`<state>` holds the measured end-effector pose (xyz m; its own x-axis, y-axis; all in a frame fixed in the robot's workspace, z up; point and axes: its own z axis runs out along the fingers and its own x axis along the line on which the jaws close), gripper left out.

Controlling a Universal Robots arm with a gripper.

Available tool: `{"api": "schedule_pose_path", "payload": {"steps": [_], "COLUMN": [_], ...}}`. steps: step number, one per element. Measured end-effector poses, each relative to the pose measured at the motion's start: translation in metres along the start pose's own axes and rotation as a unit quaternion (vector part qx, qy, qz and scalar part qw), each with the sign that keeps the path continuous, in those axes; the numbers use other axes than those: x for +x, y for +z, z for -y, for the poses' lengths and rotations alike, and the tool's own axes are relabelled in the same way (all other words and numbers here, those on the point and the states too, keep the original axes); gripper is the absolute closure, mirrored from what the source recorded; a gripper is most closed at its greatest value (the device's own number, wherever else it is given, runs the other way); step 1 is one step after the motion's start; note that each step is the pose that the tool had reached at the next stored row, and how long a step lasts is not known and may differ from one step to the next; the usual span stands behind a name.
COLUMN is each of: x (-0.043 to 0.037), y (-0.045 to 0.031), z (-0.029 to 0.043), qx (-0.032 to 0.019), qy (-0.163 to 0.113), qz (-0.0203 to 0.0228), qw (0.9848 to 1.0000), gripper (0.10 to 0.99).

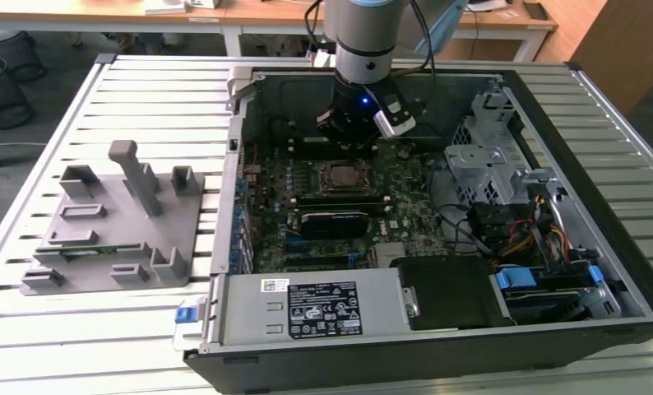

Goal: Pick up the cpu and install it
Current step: 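Install the first cpu locking lever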

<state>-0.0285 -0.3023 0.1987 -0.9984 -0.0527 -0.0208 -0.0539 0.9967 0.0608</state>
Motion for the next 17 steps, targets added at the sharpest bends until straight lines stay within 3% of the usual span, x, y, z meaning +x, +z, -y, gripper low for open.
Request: {"api": "schedule_pose_path", "payload": {"steps": [17], "x": [0.0001], "y": [0.0017], "z": [0.0005], "qx": [0.0014], "qy": [0.0], "qz": [-0.0002], "qw": [1.0], "gripper": [0.98]}}
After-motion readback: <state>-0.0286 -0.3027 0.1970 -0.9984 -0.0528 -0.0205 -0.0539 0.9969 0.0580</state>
